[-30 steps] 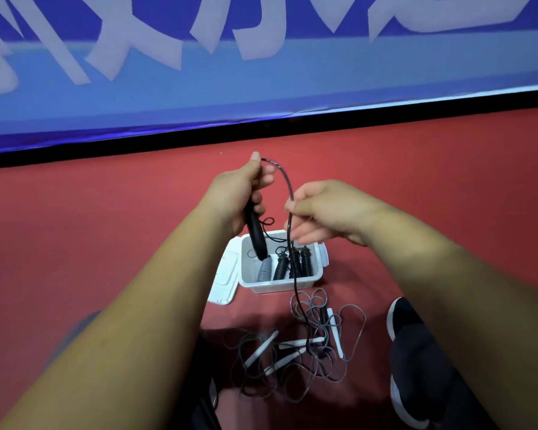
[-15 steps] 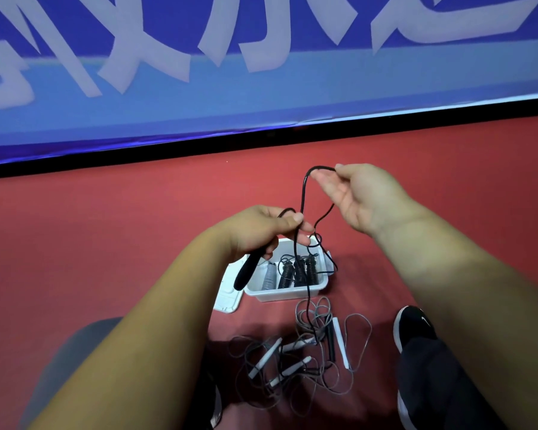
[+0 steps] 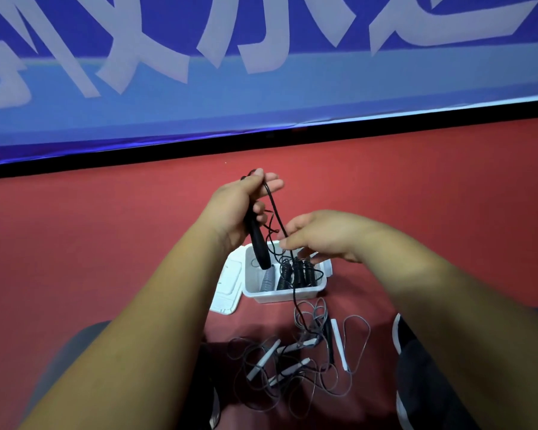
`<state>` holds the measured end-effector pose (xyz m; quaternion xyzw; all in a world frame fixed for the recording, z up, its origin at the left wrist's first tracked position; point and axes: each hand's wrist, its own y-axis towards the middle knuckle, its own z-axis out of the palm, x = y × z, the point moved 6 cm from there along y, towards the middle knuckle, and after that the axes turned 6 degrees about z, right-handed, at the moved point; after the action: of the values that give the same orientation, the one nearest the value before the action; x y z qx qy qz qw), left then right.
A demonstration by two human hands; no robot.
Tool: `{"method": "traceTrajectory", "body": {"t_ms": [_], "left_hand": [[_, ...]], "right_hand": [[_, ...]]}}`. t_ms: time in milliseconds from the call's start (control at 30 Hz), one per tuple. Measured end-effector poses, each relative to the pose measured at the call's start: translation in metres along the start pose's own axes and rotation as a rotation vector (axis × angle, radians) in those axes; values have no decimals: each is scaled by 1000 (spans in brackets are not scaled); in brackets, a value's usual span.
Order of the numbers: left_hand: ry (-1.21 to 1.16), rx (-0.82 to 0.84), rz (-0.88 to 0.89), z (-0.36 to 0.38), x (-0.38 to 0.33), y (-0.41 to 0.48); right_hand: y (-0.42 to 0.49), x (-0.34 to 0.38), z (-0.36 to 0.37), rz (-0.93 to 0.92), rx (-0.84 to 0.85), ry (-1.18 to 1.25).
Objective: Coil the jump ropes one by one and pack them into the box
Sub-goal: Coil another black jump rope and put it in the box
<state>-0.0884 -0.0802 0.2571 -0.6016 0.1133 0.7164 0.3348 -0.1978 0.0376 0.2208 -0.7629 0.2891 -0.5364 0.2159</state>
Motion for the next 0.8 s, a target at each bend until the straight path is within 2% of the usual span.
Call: {"method": "traceTrajectory", "body": {"t_ms": [100, 233, 467, 633, 800], "left_hand": [[17, -39, 38, -9, -3, 5], [175, -49, 33, -17, -3, 3], [505, 316, -119, 4, 30, -14], [529, 343, -93, 11, 29, -12], [719, 424, -104, 11, 39, -12]], "right_hand": [[2, 4, -5, -60, -91, 43], [-2, 17, -21, -145, -238, 348], [-16, 28, -49, -258, -307, 928], [-18, 18, -56, -248, -363, 1192], [-17, 2, -64, -219, -410, 1407]]}}
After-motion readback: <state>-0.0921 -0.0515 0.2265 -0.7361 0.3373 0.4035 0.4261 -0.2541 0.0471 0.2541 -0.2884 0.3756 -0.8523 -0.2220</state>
